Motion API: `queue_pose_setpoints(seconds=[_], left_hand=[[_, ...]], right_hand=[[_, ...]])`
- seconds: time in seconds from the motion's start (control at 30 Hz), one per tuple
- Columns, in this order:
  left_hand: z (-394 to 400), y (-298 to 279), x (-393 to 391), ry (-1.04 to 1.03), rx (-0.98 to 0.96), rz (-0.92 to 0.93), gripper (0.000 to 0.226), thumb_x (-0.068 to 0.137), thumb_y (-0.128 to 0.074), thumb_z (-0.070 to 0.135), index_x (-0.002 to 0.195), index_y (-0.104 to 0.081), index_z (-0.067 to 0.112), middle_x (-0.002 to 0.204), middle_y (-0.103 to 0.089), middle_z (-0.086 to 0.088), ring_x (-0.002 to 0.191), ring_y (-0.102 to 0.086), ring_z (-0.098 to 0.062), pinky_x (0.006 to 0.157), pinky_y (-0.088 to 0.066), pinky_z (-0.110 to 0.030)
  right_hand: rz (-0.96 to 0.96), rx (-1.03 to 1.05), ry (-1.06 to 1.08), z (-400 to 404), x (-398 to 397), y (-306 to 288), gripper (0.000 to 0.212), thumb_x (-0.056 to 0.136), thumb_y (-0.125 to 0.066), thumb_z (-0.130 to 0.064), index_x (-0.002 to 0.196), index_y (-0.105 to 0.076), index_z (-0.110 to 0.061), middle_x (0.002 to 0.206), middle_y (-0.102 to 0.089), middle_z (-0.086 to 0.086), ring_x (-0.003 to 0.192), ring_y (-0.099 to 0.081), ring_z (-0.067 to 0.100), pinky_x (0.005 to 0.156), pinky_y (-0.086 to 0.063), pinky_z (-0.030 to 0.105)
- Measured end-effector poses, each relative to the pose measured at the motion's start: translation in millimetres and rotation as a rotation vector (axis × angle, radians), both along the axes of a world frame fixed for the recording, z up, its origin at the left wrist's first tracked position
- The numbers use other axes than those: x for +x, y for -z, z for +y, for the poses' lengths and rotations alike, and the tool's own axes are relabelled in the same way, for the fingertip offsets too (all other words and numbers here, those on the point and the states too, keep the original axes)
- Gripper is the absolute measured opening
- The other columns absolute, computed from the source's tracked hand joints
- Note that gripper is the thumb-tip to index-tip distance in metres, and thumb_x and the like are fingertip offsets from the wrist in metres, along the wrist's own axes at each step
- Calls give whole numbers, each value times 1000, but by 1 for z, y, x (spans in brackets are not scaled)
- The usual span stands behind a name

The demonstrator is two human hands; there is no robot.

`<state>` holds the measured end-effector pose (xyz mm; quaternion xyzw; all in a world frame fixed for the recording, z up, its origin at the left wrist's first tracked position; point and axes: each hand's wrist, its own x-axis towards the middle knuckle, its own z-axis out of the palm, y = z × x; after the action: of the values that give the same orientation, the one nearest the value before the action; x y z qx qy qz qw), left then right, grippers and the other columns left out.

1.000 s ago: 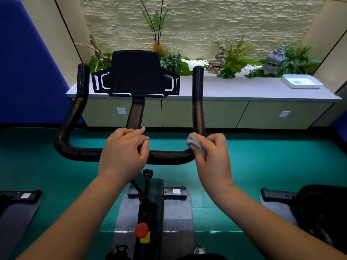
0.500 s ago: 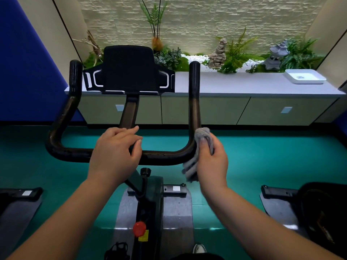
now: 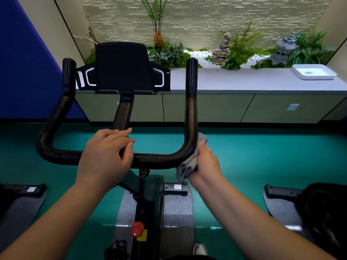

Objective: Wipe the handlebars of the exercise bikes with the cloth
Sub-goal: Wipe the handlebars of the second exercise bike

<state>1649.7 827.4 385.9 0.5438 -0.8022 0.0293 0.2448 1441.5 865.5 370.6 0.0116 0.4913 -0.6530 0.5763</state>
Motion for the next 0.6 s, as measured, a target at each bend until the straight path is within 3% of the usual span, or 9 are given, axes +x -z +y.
queue_pose_setpoints(seconds=[0.1, 0.23, 0.37, 0.43, 0.53, 0.6], left_hand=[[0, -1, 1, -3, 4, -17, 30, 86, -47, 29, 96, -75, 22, 116, -67, 8, 107, -53, -17, 90, -40, -30], [0, -1, 1, -3, 0, -13, 31, 86, -47, 28, 94, -76, 20, 115, -68, 7, 106, -53, -18, 89, -41, -31], [1, -2, 0, 3, 2, -3, 32, 86, -46, 29, 94, -76, 20, 114, -68, 7, 106, -54, -18, 89, -43, -32], [2, -3, 0, 4, 13, -2, 32, 86, -45, 29, 94, -75, 20, 115, -68, 8, 107, -54, -18, 89, -43, -33], [2, -4, -1, -9, 30, -4, 31, 86, -46, 29, 95, -75, 21, 115, -68, 8, 107, -54, -16, 90, -43, -34], [2, -4, -1, -6, 30, -5, 31, 86, -46, 29, 95, -75, 21, 114, -68, 7, 106, -54, -17, 90, -45, -36]], right_hand=[[26, 7, 7, -16, -11, -8, 28, 103, -39, -35, 93, -56, -14, 72, -57, 3, 56, -56, 15, 54, -48, 27], [-63, 45, -3, -4, 2, 0, 31, 102, -41, -39, 99, -60, -15, 74, -61, 4, 65, -59, 18, 61, -49, 30], [-146, 47, -28, -13, -6, -1, 31, 101, -44, -36, 85, -59, -14, 59, -58, 1, 55, -54, 14, 55, -47, 28], [17, -11, -12, -23, -13, -2, 29, 102, -42, -34, 92, -59, -13, 71, -60, 2, 61, -56, 14, 60, -49, 29], [577, -105, -13, -22, -18, 2, 20, 101, -46, -28, 108, -62, -18, 98, -66, 2, 87, -63, 13, 84, -52, 33], [944, -143, -50, -9, -20, 2, 20, 96, -54, -24, 113, -64, -25, 108, -62, -2, 94, -59, -4, 90, -45, 15]])
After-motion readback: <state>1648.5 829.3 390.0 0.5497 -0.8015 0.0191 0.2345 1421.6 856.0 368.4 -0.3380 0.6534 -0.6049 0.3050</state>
